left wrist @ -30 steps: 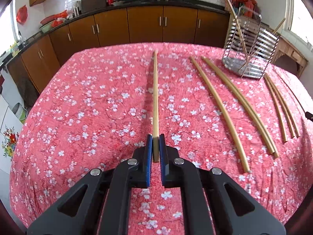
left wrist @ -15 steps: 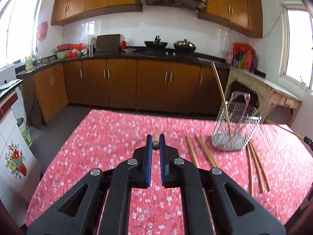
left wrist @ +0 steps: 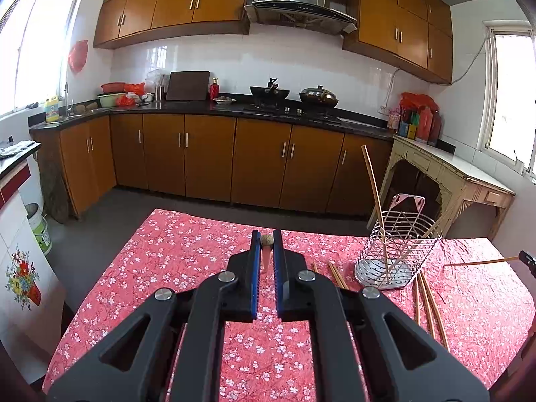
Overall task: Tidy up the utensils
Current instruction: 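Lift both held chopsticks and carry them over the wire holder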
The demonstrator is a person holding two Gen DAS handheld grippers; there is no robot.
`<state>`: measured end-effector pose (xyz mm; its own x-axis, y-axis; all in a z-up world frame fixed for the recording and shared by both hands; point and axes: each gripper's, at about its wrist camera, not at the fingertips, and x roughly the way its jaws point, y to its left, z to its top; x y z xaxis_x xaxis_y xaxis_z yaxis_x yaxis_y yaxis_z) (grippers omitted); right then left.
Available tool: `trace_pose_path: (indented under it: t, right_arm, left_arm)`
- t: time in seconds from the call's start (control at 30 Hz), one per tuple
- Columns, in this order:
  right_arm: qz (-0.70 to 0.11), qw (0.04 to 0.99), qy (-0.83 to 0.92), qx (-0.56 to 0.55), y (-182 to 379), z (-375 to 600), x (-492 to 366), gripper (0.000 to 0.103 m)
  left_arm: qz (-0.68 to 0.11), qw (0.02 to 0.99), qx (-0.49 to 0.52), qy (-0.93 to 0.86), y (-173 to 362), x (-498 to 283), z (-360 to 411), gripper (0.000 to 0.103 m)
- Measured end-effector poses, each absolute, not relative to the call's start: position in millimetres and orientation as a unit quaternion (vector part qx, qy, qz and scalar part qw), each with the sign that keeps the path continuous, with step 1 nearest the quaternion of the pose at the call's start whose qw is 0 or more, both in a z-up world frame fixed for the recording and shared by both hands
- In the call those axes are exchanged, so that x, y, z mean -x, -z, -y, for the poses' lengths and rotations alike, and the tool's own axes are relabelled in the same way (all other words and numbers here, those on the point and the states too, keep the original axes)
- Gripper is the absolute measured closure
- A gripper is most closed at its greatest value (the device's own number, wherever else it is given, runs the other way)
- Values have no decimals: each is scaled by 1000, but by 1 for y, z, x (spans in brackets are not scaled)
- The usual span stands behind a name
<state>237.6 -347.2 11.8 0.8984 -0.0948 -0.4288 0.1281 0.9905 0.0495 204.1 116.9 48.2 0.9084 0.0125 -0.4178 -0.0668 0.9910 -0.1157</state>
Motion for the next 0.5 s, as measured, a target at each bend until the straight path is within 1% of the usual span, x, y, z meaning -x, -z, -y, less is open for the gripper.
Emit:
trace_pose_path:
  t: [0.23,0.5]
  right_arm:
    - [-175,983,51,-34,-54,341,-240,96]
    - [-150,987,11,-66,-108,336,-240,96]
  left_arm:
    - [-200,977,65,-23,-62,-207,-116,96]
    - [-177,983,58,-9,-91,-208,-106,96]
